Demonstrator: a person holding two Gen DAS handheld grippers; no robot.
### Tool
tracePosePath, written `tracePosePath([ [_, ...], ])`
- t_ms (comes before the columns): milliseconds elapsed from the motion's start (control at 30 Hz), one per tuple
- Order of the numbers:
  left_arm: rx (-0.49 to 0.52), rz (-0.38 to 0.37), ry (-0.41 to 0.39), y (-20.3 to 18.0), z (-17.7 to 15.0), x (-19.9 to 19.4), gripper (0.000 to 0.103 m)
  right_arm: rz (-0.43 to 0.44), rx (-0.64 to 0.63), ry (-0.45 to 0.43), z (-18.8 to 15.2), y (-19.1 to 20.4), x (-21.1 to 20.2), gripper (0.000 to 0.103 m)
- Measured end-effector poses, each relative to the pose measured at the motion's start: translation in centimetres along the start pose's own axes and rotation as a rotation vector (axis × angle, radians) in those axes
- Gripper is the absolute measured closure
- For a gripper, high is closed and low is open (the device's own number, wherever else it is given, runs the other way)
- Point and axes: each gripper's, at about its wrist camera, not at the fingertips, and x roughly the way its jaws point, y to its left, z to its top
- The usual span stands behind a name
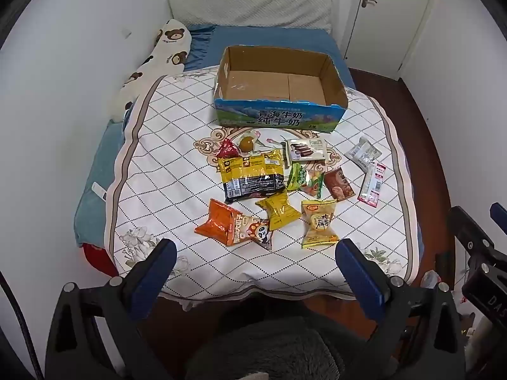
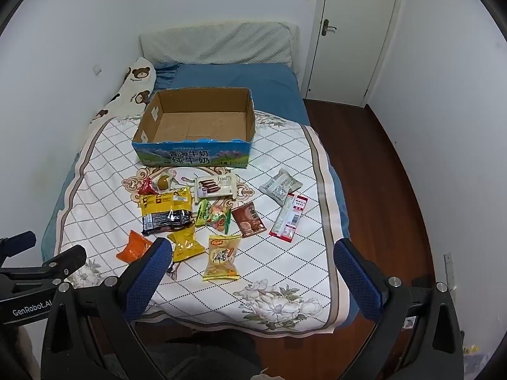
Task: Organize snacks
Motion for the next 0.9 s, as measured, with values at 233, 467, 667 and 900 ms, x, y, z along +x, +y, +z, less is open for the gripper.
tracePosePath([
  [233,-0.003,-0.01,0.001,0.0,0.0,0.0,0.0,-0.004,-0.002,0.005,0.2,0.0,0.0,0.0],
  [467,0.002,-0.007,-0.011,0.5,-0.4,-0.3,0.0,-0.002,-0.003,0.02,-0.2,0.2,0.5,0.0],
  [667,0.007,-0.008,-0.003,0.2,0.4,0.0,0.0,0.006,0.01,0.024,-0.3,0.1,0.5,0.0],
  [900,0.011,-0.009,-0.004,0.2,0.4,-0.1,0.0,0.015,0.016,0.034,-0.4,0.2,0.6,0.0],
])
